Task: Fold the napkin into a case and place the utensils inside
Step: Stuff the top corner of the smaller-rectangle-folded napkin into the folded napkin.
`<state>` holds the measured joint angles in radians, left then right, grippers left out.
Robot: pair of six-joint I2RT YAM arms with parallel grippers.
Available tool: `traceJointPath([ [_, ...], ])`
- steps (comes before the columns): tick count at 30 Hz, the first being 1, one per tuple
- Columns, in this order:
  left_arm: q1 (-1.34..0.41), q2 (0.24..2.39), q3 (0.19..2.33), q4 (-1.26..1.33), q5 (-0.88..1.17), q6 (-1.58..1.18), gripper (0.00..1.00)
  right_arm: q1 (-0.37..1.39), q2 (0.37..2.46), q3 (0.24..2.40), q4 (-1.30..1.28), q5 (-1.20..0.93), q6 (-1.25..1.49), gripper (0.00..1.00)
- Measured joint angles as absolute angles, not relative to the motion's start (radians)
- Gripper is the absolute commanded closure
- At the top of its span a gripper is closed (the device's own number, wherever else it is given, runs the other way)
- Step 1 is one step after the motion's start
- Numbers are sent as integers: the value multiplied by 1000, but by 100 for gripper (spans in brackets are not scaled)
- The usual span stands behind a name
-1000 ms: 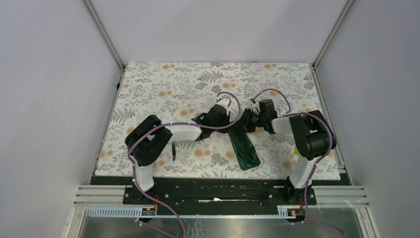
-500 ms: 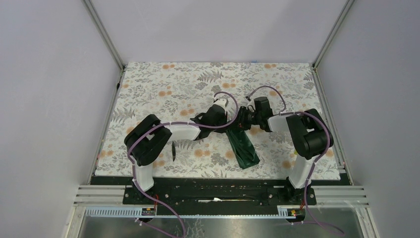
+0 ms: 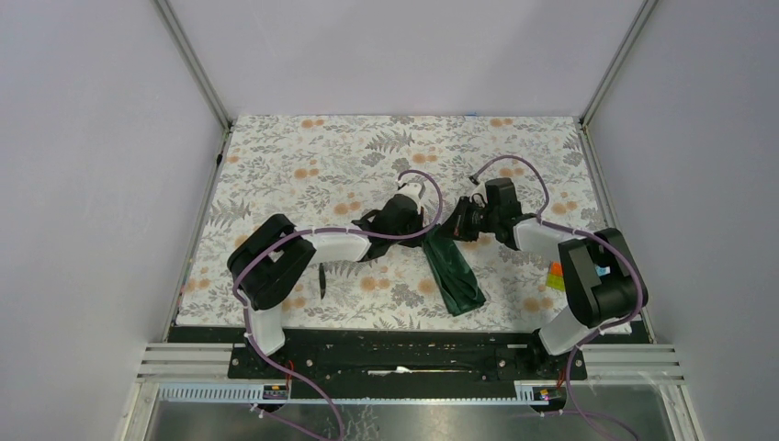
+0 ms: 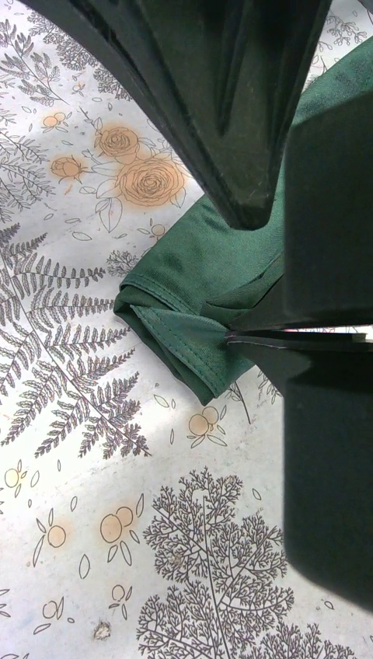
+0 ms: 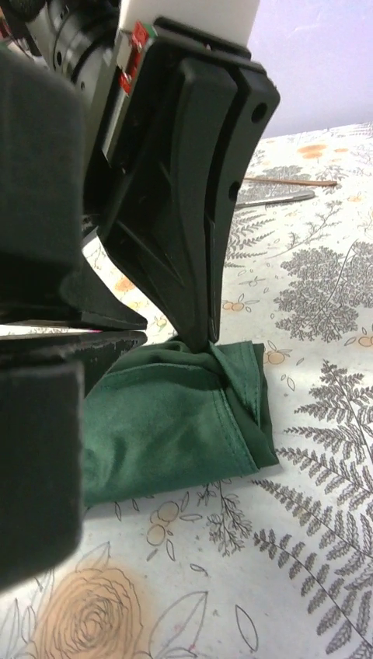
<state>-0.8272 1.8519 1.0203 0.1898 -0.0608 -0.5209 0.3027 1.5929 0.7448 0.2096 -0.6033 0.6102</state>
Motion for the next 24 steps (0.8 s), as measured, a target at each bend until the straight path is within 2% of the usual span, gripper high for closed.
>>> traceJointPath([
  [12,-827,1852,1021,190,-55,-522,100,299,1754,768,274,-618,638,100],
  [24,-827,1852,1021,189,-44,-525,100,329,1818,770,391,-622,696,100],
])
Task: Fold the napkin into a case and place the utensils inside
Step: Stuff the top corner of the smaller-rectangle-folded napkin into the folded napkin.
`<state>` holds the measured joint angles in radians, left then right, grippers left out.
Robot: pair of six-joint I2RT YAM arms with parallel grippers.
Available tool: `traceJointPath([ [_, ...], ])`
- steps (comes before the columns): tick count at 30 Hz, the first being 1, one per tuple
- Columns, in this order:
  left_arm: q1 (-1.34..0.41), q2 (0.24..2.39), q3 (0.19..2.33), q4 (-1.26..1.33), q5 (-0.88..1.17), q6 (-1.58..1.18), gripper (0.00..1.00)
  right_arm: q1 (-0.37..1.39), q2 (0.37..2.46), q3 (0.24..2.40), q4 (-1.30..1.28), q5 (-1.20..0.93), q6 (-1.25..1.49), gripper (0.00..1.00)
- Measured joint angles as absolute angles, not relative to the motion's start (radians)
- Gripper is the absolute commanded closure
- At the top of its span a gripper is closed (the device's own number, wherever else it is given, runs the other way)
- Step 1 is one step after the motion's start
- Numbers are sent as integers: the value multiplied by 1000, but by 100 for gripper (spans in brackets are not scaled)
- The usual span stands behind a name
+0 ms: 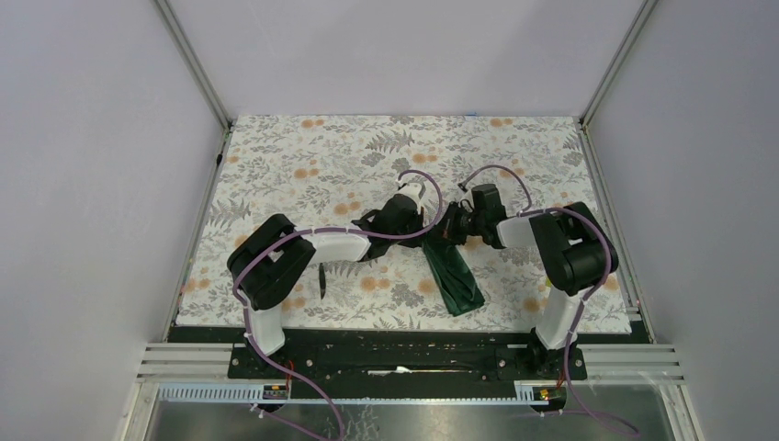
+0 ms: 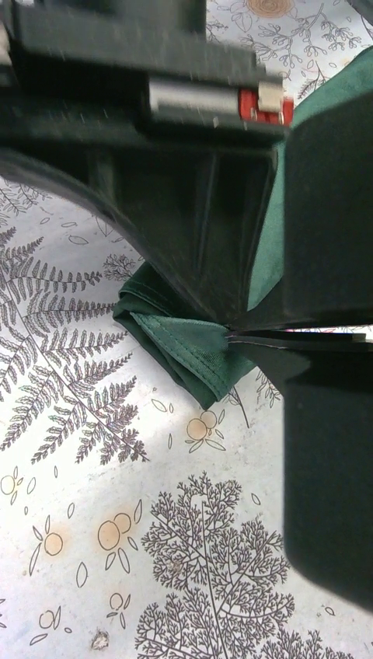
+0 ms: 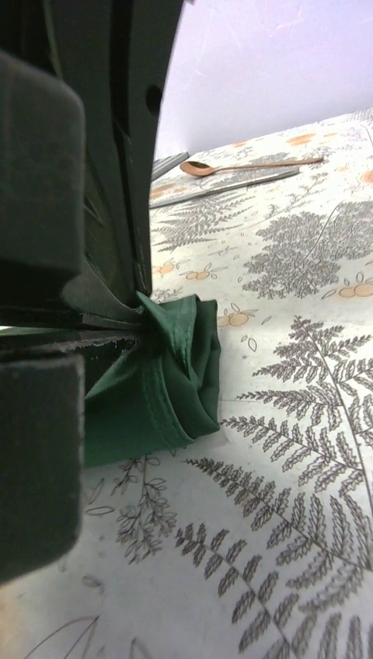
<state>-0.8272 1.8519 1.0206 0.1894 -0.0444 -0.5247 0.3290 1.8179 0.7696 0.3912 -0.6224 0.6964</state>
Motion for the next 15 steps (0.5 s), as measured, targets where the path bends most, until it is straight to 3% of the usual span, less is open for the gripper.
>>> traceJointPath([
  [13,-822,1823,986,197,-53,-566,100,374,1905,768,532,-622,766,100],
  [15,-822,1823,985,197,-56,-576,100,371,1895,763,524,-621,769,96],
])
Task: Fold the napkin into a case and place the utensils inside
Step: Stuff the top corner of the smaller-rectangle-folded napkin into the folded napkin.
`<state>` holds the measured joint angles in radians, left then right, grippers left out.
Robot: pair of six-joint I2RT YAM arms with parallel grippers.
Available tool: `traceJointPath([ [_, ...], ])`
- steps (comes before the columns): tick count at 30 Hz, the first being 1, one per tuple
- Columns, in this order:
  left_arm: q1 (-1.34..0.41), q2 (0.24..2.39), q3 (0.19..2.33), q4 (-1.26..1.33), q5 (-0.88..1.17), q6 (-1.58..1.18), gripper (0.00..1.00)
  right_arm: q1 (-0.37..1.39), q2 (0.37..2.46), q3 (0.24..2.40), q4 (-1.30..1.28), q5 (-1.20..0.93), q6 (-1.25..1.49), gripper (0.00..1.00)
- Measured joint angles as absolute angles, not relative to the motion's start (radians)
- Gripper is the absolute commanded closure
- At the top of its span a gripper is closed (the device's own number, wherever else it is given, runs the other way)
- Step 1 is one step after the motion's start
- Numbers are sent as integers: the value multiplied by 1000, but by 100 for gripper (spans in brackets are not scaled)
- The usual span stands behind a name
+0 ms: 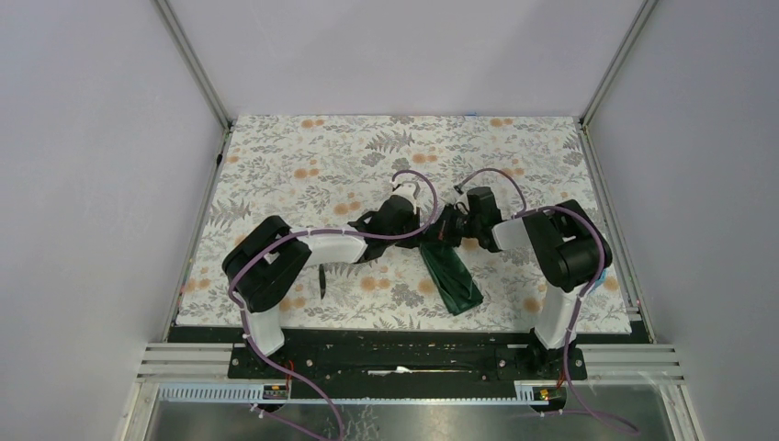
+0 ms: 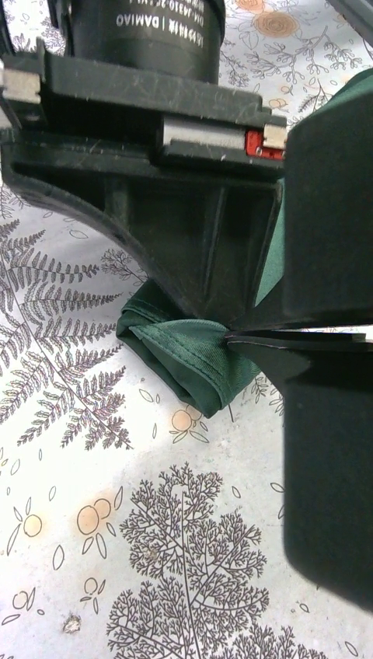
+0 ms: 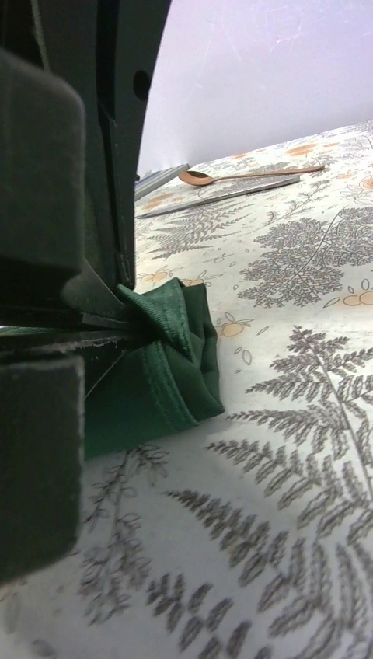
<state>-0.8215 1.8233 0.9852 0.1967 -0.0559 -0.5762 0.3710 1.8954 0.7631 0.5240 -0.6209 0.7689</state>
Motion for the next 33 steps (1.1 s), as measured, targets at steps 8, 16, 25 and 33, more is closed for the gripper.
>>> traceJointPath([
  [8,-822,1821,981,198,-56,-596,100,325,1806,742,430,-622,728,96],
  [16,-822,1821,981,205,-52,-598,100,331,1817,735,455,-646,733,100],
  [25,-810,1821,979,192,-59,-604,100,384,1965,746,662,-702,873,100],
  [33,-819,1821,972,205,-54,-621,100,311,1892,678,616,-738,860,89],
])
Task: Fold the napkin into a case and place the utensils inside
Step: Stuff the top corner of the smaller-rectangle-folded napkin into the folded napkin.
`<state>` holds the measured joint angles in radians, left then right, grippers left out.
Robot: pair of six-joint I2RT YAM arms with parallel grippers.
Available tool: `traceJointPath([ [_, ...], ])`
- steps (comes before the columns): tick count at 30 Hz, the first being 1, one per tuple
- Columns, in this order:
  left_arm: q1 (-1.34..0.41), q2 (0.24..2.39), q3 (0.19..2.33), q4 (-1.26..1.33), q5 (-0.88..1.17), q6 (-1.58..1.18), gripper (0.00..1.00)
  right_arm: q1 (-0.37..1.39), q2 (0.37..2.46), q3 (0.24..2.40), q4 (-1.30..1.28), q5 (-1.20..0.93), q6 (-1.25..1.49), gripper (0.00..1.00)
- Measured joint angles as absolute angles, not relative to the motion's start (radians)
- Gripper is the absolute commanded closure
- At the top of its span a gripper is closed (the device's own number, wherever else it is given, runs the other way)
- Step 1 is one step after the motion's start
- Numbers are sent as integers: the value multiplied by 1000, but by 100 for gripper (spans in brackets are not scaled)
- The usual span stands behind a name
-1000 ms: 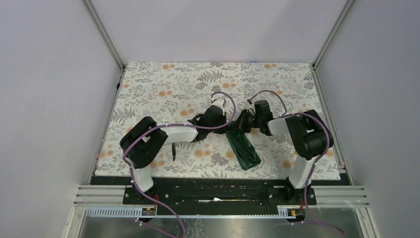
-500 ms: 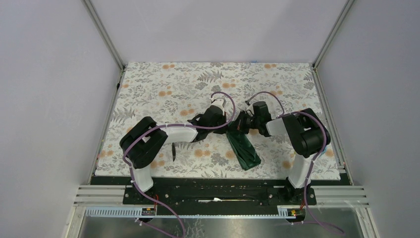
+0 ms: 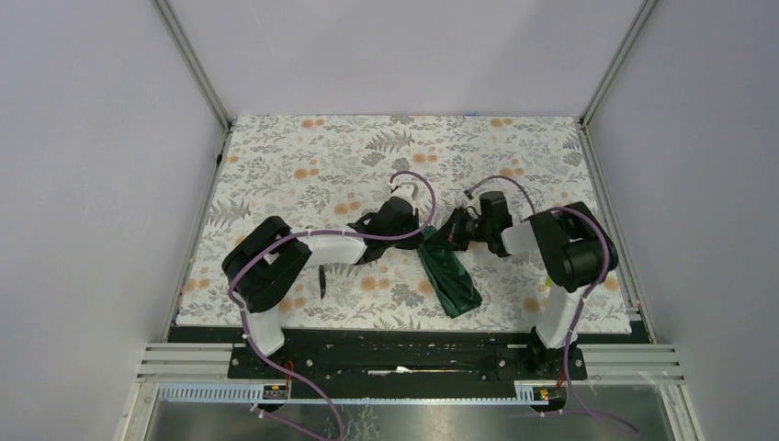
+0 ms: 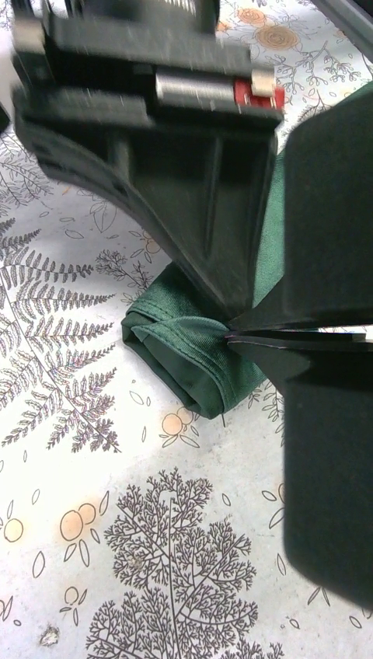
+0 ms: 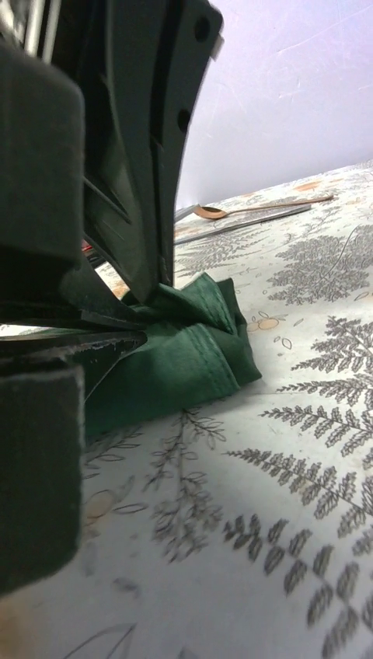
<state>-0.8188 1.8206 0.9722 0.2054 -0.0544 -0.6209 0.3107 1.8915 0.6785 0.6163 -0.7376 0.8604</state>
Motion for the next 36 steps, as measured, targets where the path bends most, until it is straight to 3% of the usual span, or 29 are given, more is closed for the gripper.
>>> traceJointPath([
  [6,-820,1821,971,205,-51,-622,100,271,1771,677,475,-724,756,90],
  [17,-820,1821,971,204,-41,-629,100,362,1840,681,471,-712,751,100],
  [19,-820,1824,971,200,-36,-635,93,374,1854,690,487,-714,757,100],
  [24,-820,1825,957,213,-23,-645,61,376,1852,690,484,-704,752,100],
  [28,-807,1792,945,191,3,-643,50,375,1825,690,440,-677,723,100],
  [31,-797,1734,945,165,30,-646,55,375,1791,690,393,-643,694,100],
  [36,-774,1673,953,167,59,-653,81,373,1743,690,323,-603,657,100],
])
